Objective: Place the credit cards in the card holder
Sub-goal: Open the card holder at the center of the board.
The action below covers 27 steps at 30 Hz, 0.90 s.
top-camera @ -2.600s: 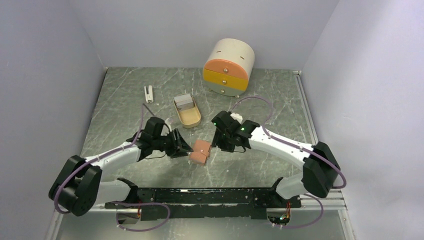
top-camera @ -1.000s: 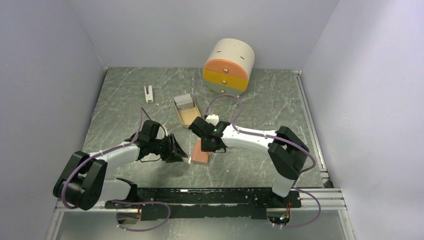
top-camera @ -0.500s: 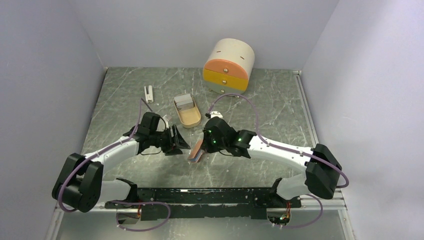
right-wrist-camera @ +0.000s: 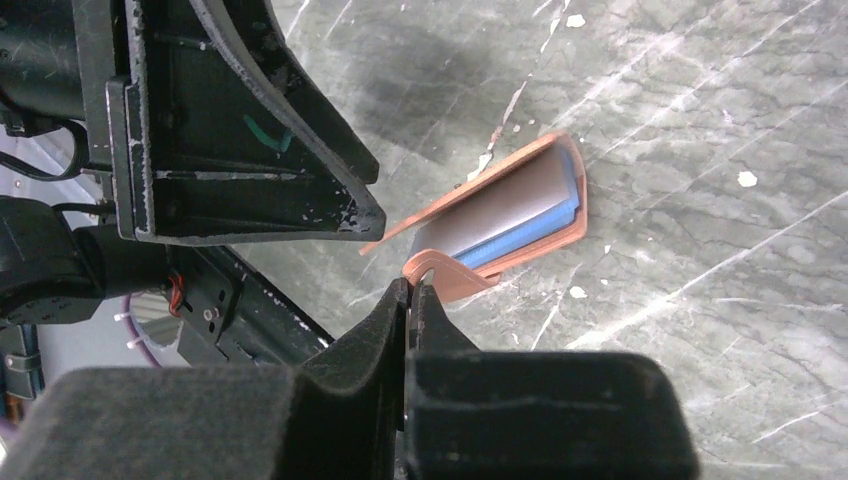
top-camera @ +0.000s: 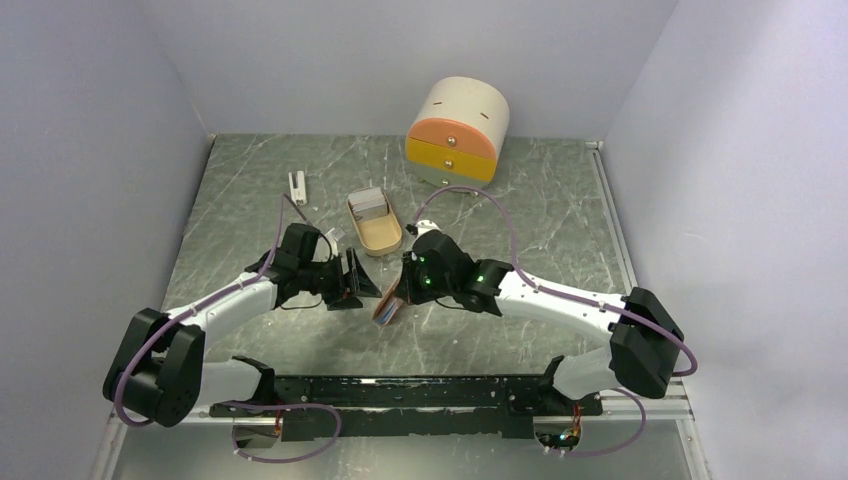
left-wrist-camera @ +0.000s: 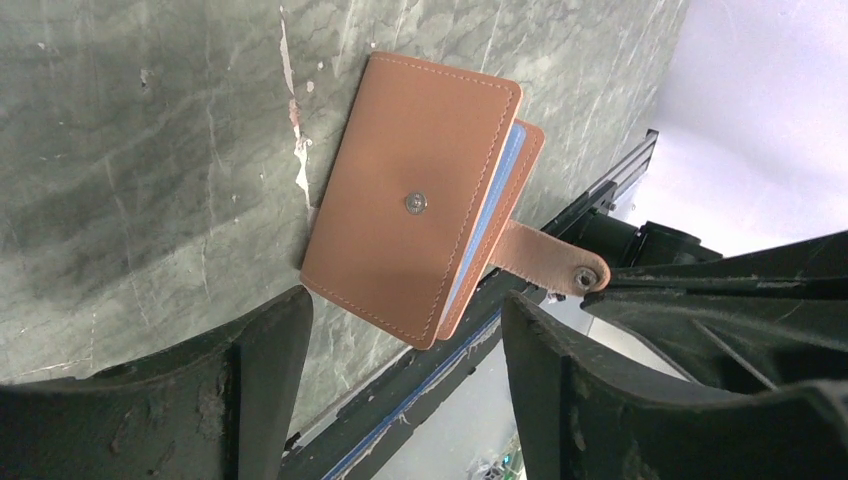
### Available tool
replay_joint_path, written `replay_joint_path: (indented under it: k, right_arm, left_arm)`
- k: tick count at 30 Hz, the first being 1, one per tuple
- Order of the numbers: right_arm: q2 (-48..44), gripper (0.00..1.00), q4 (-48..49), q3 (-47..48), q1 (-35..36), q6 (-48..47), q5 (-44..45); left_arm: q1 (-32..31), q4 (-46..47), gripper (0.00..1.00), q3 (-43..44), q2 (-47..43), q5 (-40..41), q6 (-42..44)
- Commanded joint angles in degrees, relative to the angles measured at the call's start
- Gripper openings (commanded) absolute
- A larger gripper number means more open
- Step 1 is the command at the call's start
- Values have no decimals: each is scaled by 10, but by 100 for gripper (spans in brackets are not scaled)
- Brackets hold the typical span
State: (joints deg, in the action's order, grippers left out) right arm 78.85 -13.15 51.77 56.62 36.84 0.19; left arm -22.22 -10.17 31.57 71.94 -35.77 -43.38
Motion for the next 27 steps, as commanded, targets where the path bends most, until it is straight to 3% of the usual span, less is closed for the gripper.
replay_joint_path:
  k: [1, 12, 27]
  right_arm:
    - [1, 0, 17, 18, -15, -17, -19]
    - [-8, 0, 31, 14, -52, -17, -76]
    - [-28, 0, 17, -25, -66, -5, -64]
  left_arm:
    - [5, 6, 74, 12, -6, -4, 16]
    - [6, 37, 72, -5, 10, -2, 9]
    - [5, 66, 68, -19, 33, -16, 4]
